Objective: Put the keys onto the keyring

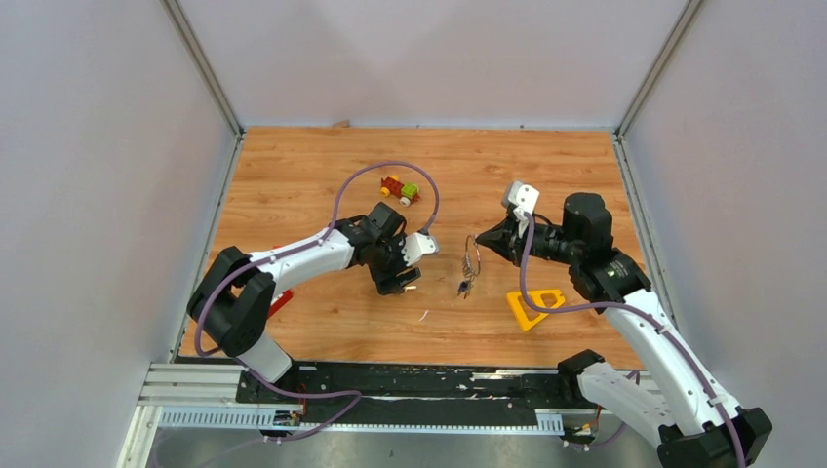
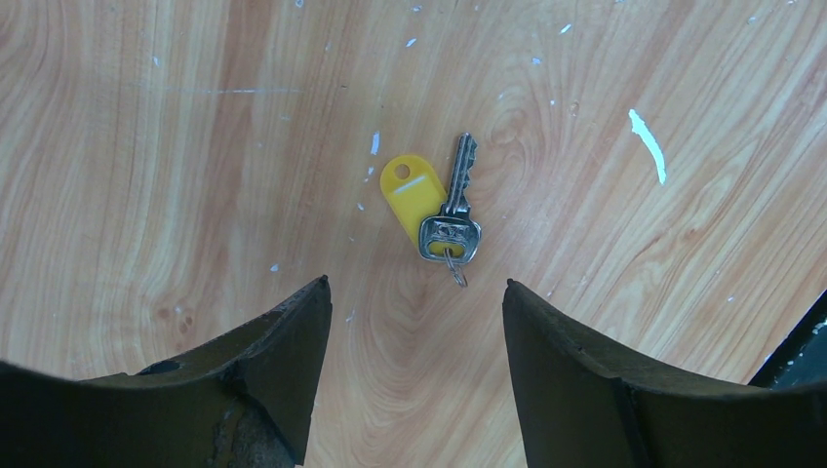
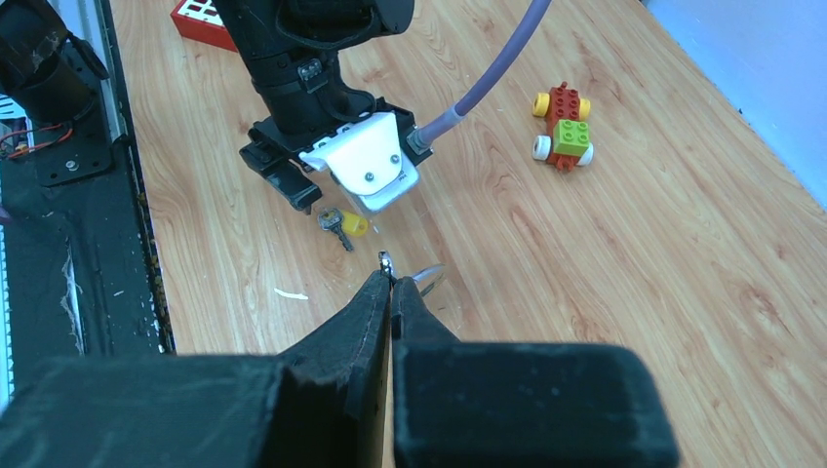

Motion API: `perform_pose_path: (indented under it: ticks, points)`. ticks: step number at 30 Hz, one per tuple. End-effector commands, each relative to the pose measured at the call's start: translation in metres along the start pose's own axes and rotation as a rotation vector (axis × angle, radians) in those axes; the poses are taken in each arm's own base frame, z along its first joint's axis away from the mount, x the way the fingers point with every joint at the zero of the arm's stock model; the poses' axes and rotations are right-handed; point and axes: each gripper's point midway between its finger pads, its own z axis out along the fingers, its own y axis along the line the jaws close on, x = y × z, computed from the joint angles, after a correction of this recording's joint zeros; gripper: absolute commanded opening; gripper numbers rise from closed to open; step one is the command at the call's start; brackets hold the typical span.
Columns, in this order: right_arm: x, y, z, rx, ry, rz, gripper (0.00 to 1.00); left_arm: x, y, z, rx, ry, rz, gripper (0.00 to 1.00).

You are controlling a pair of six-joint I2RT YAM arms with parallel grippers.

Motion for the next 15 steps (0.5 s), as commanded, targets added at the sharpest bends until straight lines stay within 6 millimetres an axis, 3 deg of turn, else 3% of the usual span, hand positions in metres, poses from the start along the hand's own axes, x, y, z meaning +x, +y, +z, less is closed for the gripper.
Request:
perform_pose_path:
  ticks: [1,15]
  points:
    - [-0.006,-0.004,0.0,0.007,-0.03,-0.039,0.0,-0.01,0.006,-0.003,-0.026,-0.012,-0.057,0.71]
    - [-0.004,-0.002,0.0,-0.004,-0.03,-0.042,0.0,-0.003,0.001,0.009,0.01,0.025,-0.089,0.6]
